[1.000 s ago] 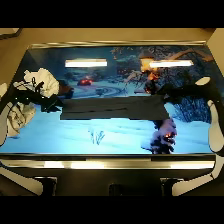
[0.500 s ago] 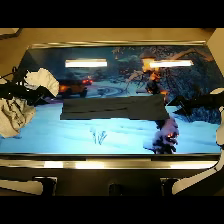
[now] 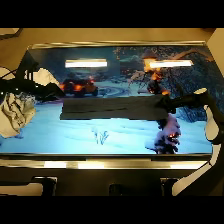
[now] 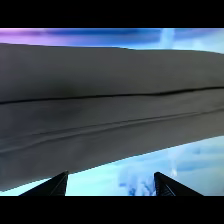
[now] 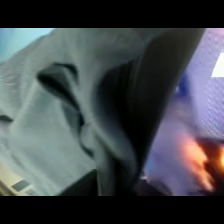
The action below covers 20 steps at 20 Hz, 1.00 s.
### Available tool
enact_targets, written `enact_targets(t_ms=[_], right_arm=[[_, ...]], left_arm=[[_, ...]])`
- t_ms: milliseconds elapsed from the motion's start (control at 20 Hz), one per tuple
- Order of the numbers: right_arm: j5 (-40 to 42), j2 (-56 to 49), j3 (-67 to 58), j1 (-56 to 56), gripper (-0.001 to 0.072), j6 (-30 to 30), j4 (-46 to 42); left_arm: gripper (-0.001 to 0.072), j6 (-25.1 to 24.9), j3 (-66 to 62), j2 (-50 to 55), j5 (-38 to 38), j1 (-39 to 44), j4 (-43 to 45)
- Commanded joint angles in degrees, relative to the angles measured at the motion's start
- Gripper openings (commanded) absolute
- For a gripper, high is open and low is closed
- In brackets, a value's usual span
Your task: Fold the shirts.
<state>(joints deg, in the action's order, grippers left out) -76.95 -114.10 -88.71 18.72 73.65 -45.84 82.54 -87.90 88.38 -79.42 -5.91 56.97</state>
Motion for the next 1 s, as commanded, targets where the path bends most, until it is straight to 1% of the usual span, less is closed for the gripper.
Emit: enact_targets(t_ms=[0, 50, 100, 200, 250, 300, 400, 550, 650, 750, 950], right_arm=[[0.66, 1.18, -0.09, -4.17, 0.0090, 4.26, 1.11], [0.68, 2.58, -0.09, -5.07, 0.0054, 4.46, 1.09], [0.59, 4.46, -0.09, -5.92, 0.0049, 4.66, 0.68], [0.44, 9.03, -0.09, -7.74, 0.0048, 5.95, -2.01], [0.26, 11.85, -0.07, -8.94, 0.0048, 7.52, -3.93], [-0.02, 14.56, -0.07, -10.19, 0.0047, 8.76, -5.73], [-1.33, 20.37, -0.07, -13.11, 0.0047, 11.43, -9.09], [-5.55, 27.96, -0.07, -16.94, 0.0047, 15.91, -14.03], [-8.26, 32.65, -0.07, -18.75, 0.0047, 18.56, -17.05], [-10.32, 37.07, -0.07, -19.34, 0.0047, 20.48, -17.84], [-13.22, 45.13, -0.07, -19.32, 0.0047, 22.88, -18.10]], left_arm=[[0.0588, -0.24, 0.09, 0.85, 2.99, 7.17, 0.00], [0.0470, -0.24, 0.11, 1.79, 4.57, 9.94, 0.00], [0.0353, -0.26, 0.13, 2.86, 6.45, 12.66, 0.00], [0.0160, -0.24, 0.15, 5.73, 11.54, 18.75, -0.02], [0.0076, -0.22, 0.15, 7.45, 14.38, 21.99, -0.04], [0.0046, -0.20, 0.15, 9.09, 16.65, 24.79, -0.35], [0.0031, 0.00, 0.15, 12.37, 19.87, 28.83, -5.70], [0.0030, 0.04, 0.15, 16.35, 23.65, 31.39, -12.48], [0.0030, 0.02, 0.15, 19.19, 24.20, 31.71, -17.44], [0.0030, -0.02, 0.15, 21.75, 24.13, 32.28, -21.57], [0.0030, 0.00, 0.15, 24.30, 24.11, 35.91, -25.09]])
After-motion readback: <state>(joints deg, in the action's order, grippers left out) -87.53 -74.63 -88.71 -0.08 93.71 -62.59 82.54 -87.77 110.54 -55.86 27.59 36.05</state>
